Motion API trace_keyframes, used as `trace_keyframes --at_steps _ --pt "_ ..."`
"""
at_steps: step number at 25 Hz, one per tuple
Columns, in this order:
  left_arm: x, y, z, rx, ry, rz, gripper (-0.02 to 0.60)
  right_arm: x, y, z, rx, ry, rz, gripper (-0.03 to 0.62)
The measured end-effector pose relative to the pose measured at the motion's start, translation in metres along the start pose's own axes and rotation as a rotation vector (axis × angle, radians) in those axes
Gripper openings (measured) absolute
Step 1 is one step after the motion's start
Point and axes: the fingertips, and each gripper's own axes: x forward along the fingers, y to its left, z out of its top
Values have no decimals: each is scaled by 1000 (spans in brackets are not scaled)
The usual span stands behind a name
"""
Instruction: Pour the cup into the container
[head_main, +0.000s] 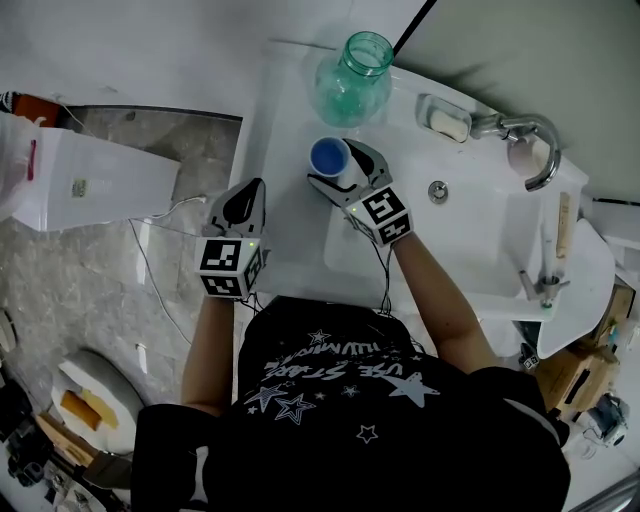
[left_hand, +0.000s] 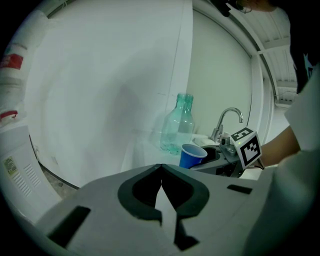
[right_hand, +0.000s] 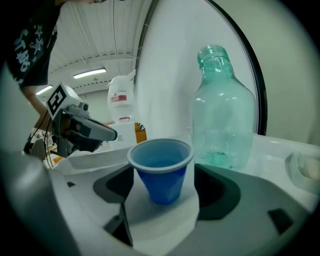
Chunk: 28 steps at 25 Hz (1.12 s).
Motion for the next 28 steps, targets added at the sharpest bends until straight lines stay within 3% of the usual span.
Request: trace_keyframes --at_steps 10,20,28 --pt "0 12 -2 -19 1 18 11 16 3 6 -22 -15 11 307" --pt "-8 15 -4 -19 1 21 11 12 5 12 -11 -28 -7 287" --pt "-13 -1 5 1 7 -10 11 -26 5 43 -12 -28 -33 285"
